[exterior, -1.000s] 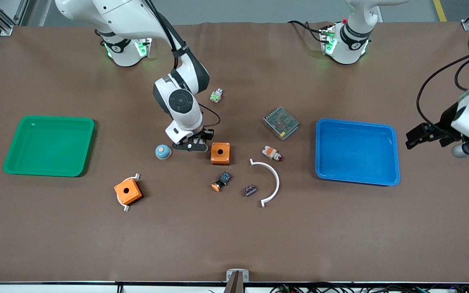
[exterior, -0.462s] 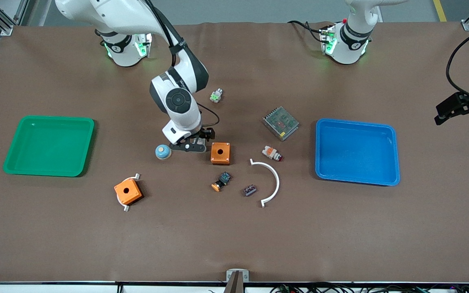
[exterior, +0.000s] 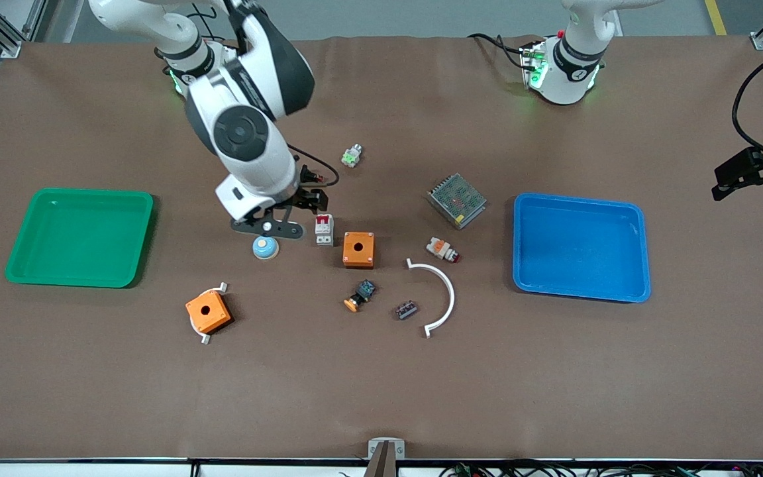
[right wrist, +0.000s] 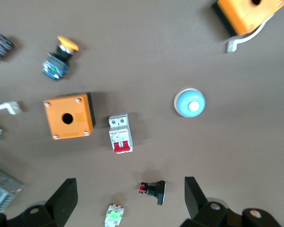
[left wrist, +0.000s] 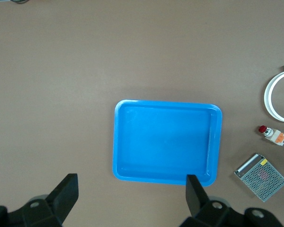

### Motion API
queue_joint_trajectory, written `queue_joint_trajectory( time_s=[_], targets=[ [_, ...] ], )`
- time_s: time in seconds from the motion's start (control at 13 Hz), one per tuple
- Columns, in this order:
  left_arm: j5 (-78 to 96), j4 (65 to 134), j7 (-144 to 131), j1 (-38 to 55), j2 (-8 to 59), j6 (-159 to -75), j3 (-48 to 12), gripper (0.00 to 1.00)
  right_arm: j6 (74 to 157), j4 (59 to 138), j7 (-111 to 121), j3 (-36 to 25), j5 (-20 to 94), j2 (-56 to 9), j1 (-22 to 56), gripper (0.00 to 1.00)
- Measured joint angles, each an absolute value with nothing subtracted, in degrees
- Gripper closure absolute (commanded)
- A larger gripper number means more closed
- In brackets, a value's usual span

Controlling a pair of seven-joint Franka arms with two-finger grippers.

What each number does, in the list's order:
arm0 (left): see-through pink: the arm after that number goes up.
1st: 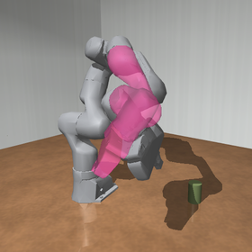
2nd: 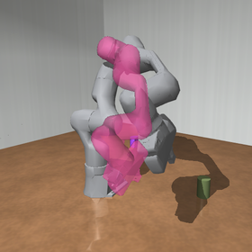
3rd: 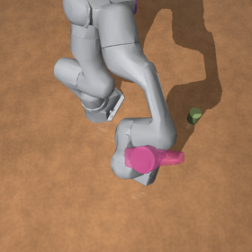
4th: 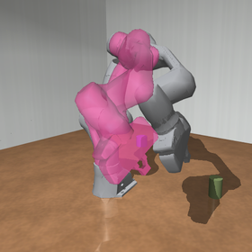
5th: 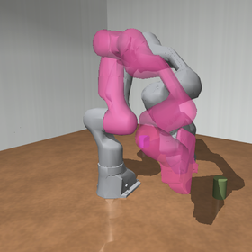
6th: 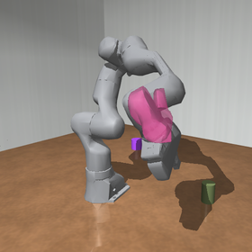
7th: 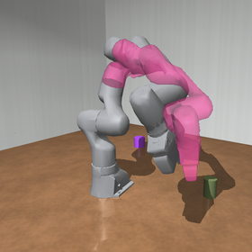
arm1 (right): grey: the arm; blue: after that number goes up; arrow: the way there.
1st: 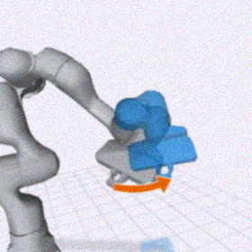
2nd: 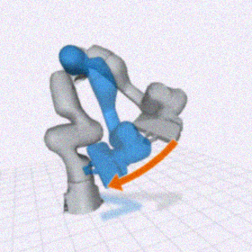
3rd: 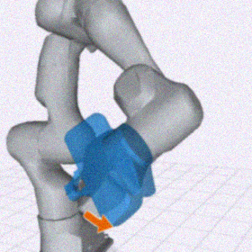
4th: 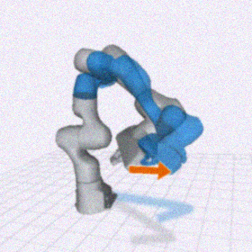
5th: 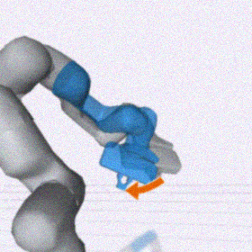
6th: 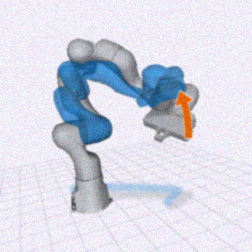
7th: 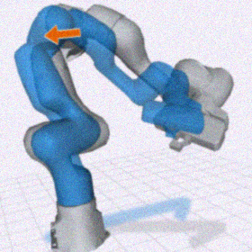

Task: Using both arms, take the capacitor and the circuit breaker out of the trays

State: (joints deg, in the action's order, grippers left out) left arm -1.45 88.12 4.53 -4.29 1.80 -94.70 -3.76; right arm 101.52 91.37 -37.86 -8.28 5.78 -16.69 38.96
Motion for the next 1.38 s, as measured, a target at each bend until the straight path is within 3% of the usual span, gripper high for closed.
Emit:
queue_joint_trajectory(
  time_s=[0.69,1.38],
  targets=[
    [-1.4,86.9,4.6,-4.5,1.8,-94.6,-4.7,0.0,90.2,90.5,-20.6,-10.5,0.0,-1.2,24.3,0.0],
    [-1.4,85.9,4.6,-4.6,1.8,-94.6,-4.7,0.0,90.1,91.2,-5.3,-10.8,-0.2,0.9,12.0,0.0]
  ],
)
